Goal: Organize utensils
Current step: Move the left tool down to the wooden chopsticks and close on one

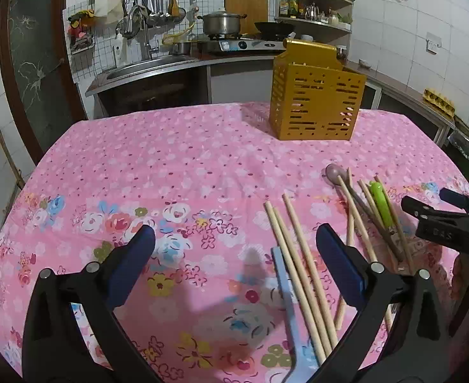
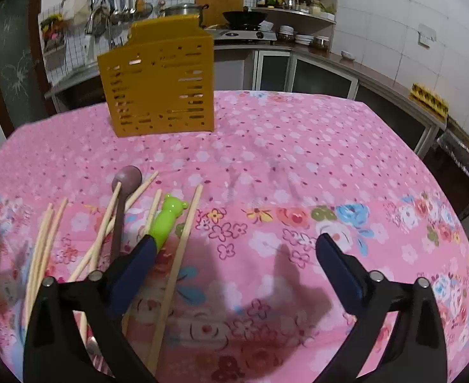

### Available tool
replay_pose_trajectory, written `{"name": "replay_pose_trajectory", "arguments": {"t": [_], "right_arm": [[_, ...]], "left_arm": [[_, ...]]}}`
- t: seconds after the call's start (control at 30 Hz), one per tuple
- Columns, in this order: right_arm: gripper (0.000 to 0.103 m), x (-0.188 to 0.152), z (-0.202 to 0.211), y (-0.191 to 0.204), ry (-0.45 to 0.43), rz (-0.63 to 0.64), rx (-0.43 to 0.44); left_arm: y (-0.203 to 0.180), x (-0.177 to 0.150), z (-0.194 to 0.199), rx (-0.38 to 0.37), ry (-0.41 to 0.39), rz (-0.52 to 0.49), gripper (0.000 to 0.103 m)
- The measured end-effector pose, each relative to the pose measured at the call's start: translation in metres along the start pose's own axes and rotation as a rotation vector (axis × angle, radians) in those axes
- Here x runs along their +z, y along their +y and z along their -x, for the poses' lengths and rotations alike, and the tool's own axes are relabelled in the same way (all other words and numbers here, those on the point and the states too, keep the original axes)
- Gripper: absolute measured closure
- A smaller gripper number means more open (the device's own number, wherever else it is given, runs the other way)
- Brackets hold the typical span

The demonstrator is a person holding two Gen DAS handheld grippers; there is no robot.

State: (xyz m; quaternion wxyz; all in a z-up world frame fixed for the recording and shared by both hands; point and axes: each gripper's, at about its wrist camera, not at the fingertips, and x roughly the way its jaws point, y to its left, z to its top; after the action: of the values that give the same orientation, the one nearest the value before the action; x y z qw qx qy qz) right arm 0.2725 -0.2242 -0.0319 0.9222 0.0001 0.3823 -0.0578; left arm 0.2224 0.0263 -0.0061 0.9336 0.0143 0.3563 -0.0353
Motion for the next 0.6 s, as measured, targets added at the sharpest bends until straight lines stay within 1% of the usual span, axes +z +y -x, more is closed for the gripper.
{"name": "replay_pose_trajectory", "arguments": {"t": [0.03,0.13,0.3,0.33,0.37,0.4,0.43,0.47,0.5,0.57,0.6], "right_arm": [[0.020,0.002,-0.005,0.002,0.009,0.009,-0.001],[0.030,0.006,-0.014,0.004,0.042,0.006,0.008],[0.038,0.013,-0.025,0.007,0.067,0.007,0.023],[0.042,0.015,-0.027,0.009,0.073,0.012,0.022],[0.045,0.018,-0.032,0.011,0.087,0.015,0.020],[0.047,0.018,-0.034,0.011,0.100,0.011,0.020],[0.047,0.019,-0.038,0.011,0.113,0.004,0.022],[0.047,0.020,-0.042,0.011,0.126,-0.007,0.032],[0.047,0.020,-0.043,0.012,0.127,-0.009,0.034],[0.051,0.022,-0.046,0.014,0.121,0.002,0.026],[0.056,0.024,-0.048,0.015,0.123,0.008,0.026]], "left_arm": [[0.001,0.000,-0.001,-0.008,0.006,0.005,0.011],[0.005,-0.002,-0.006,-0.035,0.039,0.015,0.019],[0.003,0.004,-0.019,-0.028,0.062,0.005,0.024],[0.002,0.007,-0.023,-0.029,0.065,0.001,0.026],[0.001,0.009,-0.028,-0.031,0.075,-0.003,0.028],[0.000,0.011,-0.033,-0.035,0.091,-0.003,0.031],[0.000,0.012,-0.039,-0.047,0.114,0.001,0.037],[0.000,0.013,-0.044,-0.059,0.135,0.006,0.040],[-0.001,0.015,-0.051,-0.071,0.157,0.008,0.041],[-0.004,0.019,-0.060,-0.069,0.170,-0.002,0.042],[-0.005,0.020,-0.063,-0.069,0.173,-0.006,0.043]]}}
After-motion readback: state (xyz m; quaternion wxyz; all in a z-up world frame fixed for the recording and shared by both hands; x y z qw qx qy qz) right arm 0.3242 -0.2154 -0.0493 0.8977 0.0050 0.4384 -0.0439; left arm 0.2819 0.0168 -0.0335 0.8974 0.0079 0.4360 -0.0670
